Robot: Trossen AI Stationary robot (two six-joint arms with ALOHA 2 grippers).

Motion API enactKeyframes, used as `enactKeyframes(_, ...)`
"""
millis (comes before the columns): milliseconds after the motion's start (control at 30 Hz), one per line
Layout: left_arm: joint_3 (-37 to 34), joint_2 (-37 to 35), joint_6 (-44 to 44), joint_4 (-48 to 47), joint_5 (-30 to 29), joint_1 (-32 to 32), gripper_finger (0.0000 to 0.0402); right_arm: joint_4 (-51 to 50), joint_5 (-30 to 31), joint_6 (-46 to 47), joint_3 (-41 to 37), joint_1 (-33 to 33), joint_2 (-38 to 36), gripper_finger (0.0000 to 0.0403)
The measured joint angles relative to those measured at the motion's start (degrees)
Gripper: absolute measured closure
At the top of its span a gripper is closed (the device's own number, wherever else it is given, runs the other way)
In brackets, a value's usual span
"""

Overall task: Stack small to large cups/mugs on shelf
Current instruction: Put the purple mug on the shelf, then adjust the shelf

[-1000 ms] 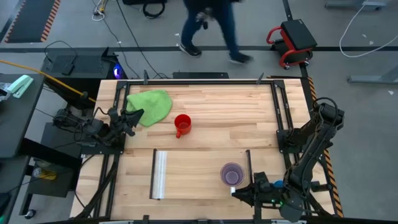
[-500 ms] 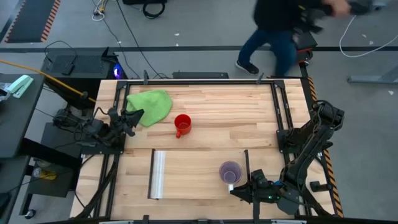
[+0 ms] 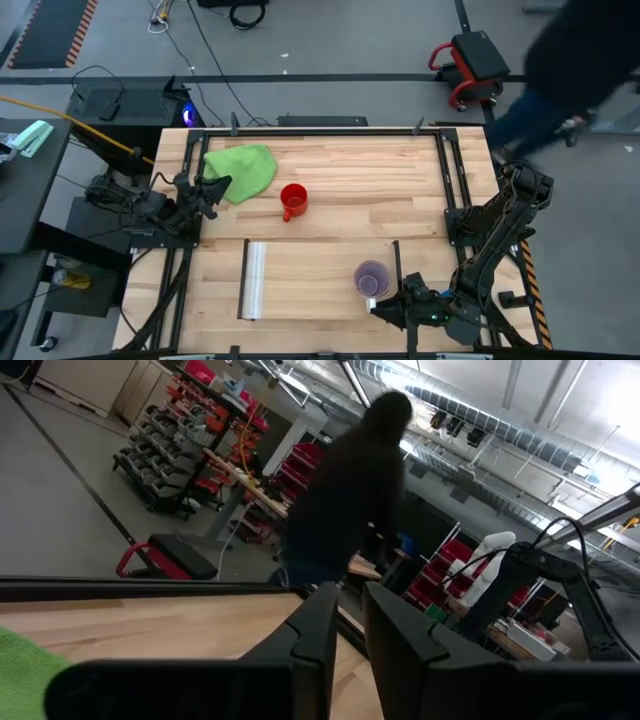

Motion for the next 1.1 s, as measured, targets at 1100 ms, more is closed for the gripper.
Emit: enactKeyframes(1100,0.0,0.0,0.1,-0.01,0.0,-0.02,0.0335,-4.55,2.15,7.4,0.55,0.33,-0.31,0.0258)
